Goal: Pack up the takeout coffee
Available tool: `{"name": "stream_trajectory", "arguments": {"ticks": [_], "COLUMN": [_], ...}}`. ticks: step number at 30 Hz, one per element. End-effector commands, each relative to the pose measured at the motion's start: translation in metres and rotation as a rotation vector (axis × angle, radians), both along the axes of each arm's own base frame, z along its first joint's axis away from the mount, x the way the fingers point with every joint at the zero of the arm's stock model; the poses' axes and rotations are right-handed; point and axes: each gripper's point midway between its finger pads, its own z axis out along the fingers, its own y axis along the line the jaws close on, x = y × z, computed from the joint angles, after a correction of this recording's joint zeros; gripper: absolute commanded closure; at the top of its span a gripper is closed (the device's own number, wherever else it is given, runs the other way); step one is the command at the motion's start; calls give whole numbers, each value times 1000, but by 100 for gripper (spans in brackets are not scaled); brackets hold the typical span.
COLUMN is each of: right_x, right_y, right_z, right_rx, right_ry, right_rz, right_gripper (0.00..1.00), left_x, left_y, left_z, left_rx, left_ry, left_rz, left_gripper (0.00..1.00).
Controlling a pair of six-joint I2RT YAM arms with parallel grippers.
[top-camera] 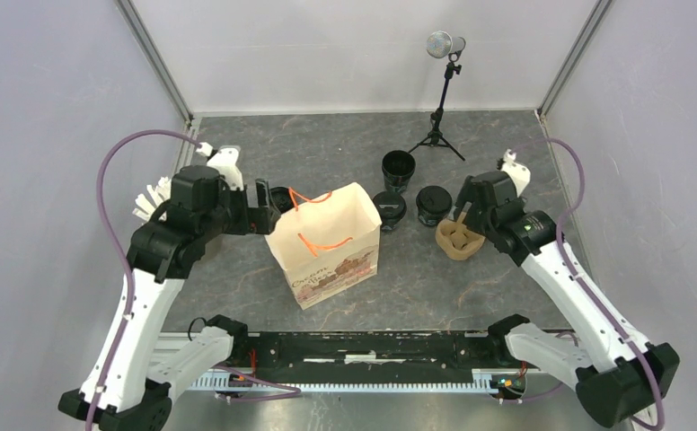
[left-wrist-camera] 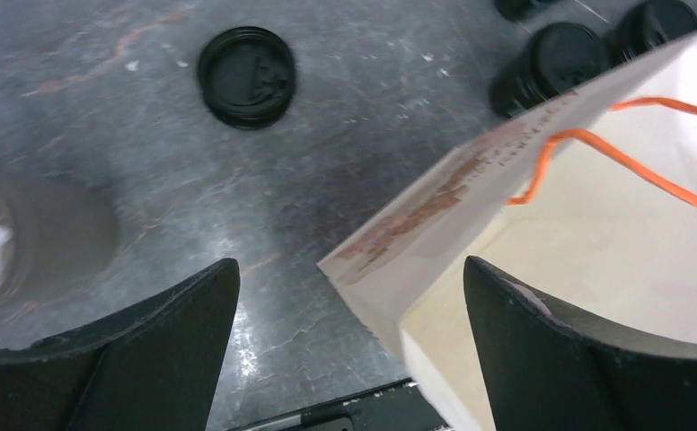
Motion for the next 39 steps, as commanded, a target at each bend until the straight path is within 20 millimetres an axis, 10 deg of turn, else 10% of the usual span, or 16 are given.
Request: {"name": "stream_trajectory", "arguments": {"ticks": [1, 14, 39], "right_x": [10, 57, 57], "right_y": [-15, -43, -60], "right_z": [-37, -47, -92], "right_rx": [179, 247, 260], "right_ry": [34, 45, 266], "right_rz": [-181, -348, -528], "right_gripper": [17, 43, 42], "left_x": [-6, -28, -28], "left_y": [36, 55, 62], "left_z": [12, 13, 7], "left_rx": [3, 35, 51], "left_ry": [-83, -136, -117], "left_rz": [232, 261, 309], "left_gripper": [0, 2, 2]}}
